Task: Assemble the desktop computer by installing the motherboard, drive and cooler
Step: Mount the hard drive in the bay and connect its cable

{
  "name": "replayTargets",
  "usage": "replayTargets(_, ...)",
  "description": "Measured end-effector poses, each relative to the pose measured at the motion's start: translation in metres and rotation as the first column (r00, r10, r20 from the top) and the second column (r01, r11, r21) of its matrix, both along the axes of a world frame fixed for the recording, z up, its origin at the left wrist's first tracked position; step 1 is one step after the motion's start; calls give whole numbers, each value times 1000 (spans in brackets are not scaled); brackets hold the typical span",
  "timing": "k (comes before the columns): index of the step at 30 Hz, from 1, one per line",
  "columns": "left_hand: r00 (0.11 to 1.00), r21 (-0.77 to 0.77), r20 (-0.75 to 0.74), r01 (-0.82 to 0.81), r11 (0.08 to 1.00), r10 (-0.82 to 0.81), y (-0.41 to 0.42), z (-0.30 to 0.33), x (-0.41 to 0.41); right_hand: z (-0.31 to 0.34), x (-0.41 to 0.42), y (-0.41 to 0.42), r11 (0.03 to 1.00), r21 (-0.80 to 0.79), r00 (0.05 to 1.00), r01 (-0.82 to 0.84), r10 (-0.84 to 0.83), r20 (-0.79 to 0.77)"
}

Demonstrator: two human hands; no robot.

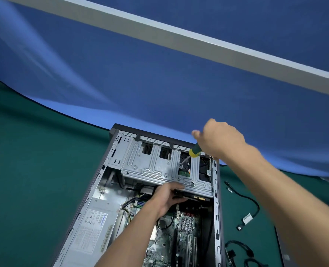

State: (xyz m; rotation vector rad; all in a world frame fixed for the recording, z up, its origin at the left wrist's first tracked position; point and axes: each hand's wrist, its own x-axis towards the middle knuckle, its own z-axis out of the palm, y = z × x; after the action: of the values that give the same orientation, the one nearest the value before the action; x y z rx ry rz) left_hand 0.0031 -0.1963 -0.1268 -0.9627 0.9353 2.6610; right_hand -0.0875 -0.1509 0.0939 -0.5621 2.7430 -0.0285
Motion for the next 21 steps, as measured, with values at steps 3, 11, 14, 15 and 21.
replayTargets(3, 1000, -1, -18, -4, 1000, 4, 0, 3, 1, 1, -1, -1, 999, -32, 992, -36, 39, 117)
replayTargets(11, 1000, -15, -9, 4, 1000, -5, -1, 4, 1, -1, -5, 6, 999, -35, 998, -26, 28, 60)
replayTargets(14, 1000, -6, 3, -2, 1000, 2, 1, 0, 1, -4, -1, 9, 999, 38, 991, -2, 7, -135)
replayTargets(15, 1000, -2, 6, -5, 1000, 5, 1, 0, 0, -4, -2, 9, 999, 37, 997, 11, -8, -81)
replayTargets(21, 1000, -10, 8, -14, 1000, 14, 2, 0, 1, -8, -6, 6, 999, -30, 995, -22, 19, -96)
